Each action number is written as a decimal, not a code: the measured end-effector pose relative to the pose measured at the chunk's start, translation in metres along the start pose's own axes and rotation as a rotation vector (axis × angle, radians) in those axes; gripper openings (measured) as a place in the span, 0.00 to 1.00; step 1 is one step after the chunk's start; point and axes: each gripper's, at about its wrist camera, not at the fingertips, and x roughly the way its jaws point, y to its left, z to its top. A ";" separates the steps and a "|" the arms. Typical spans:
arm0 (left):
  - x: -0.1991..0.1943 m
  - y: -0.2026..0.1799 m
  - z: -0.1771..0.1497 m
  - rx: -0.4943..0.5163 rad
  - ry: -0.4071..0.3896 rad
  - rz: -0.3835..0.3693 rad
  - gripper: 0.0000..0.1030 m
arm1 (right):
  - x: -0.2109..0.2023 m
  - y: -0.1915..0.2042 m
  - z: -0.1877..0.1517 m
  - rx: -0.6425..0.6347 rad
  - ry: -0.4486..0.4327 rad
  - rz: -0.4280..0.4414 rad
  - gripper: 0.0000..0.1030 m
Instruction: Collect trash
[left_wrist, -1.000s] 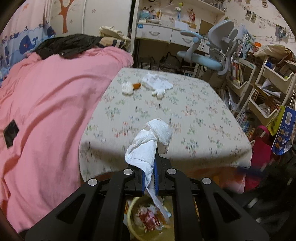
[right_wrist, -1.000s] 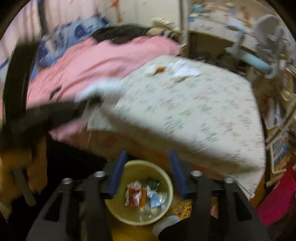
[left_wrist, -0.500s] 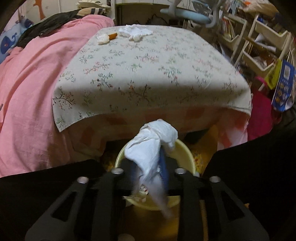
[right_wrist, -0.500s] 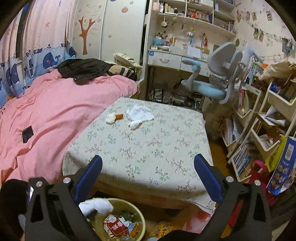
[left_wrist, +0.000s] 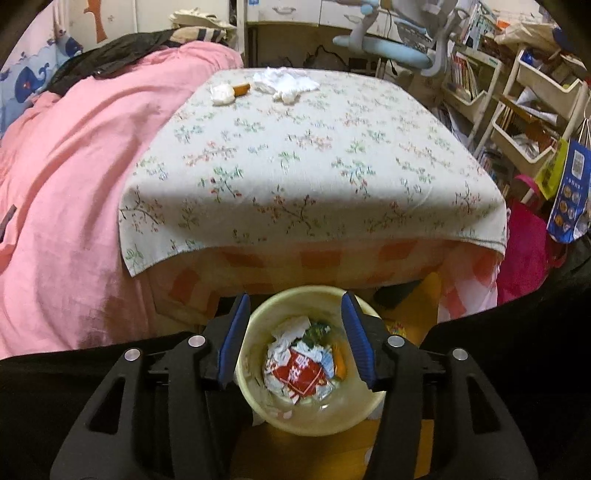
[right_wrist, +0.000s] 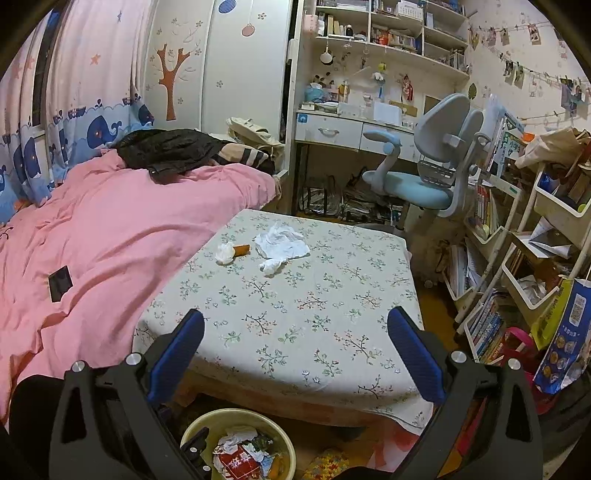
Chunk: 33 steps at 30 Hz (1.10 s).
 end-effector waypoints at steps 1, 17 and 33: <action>-0.002 0.001 0.002 -0.004 -0.015 0.003 0.49 | 0.001 0.000 0.000 0.001 0.001 0.001 0.92; -0.030 0.017 0.025 -0.062 -0.170 0.066 0.57 | 0.011 0.004 0.001 -0.015 0.008 0.002 0.92; -0.051 0.033 0.064 -0.064 -0.250 0.197 0.68 | 0.043 -0.003 -0.003 0.016 0.037 0.003 0.93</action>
